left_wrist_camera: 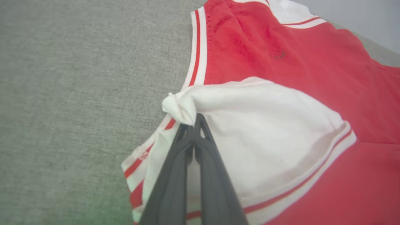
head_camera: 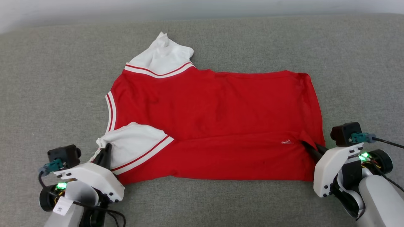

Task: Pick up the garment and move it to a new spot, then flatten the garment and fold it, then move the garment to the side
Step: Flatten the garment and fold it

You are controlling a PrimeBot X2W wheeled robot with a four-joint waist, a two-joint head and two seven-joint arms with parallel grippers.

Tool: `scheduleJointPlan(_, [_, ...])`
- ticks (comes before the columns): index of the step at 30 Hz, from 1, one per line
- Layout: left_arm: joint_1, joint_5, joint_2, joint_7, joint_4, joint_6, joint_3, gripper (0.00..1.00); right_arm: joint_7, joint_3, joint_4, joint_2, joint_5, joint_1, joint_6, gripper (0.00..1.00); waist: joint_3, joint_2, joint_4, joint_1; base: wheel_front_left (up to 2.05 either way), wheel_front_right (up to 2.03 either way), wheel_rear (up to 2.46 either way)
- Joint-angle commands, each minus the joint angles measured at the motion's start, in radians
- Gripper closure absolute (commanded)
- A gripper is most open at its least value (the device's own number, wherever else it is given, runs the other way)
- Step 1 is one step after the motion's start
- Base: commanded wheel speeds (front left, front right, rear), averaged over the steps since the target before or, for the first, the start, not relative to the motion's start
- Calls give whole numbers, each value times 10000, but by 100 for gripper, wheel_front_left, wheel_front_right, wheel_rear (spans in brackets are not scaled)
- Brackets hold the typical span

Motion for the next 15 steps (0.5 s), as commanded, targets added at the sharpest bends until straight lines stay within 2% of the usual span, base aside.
scheduleJointPlan(1, [-155,-11,-13,6,92,-78,-27,100,-25,66,191,-9,35,-148,-14,98,78,1,-11,-3,0,0,0])
scheduleJointPlan(2, [-221,-35,-29,36,253,-144,-76,100,-100,122,346,-4,44,-163,-15,85,84,1,-10,-3,0,0,0])
scheduleJointPlan(3, [-259,-87,-72,72,379,-219,-139,100,-169,161,479,20,102,-167,-14,65,75,1,-9,-3,0,0,0])
scheduleJointPlan(4, [-283,-131,-120,88,499,-312,-177,100,-248,198,584,34,136,-170,-14,53,55,1,-6,-3,0,0,0])
scheduleJointPlan(5, [-303,-154,-170,45,612,-369,-203,79,-360,224,676,27,151,-161,-14,16,1,1,3,-3,0,0,0])
scheduleJointPlan(6, [-311,-197,-198,-34,698,-426,-196,57,-534,250,717,40,231,-130,-14,0,-54,1,1,-3,0,0,0])
scheduleJointPlan(7, [-318,-185,-217,-83,795,-434,-202,21,-726,271,734,47,279,-65,-14,0,-128,1,6,-3,0,0,0])
scheduleJointPlan(8, [-332,-189,-251,-175,873,-442,-182,7,-989,261,678,31,310,-6,-14,0,-209,1,19,-3,0,0,0])
scheduleJointPlan(9, [-346,-175,-241,-266,935,-435,-149,0,-1320,171,601,35,320,32,-14,0,-293,1,25,-3,0,0,0])
scheduleJointPlan(15, [-149,-192,-78,-596,1066,-271,122,0,-3059,-480,38,342,110,631,-11,0,-979,1,-3,-3,0,0,0])
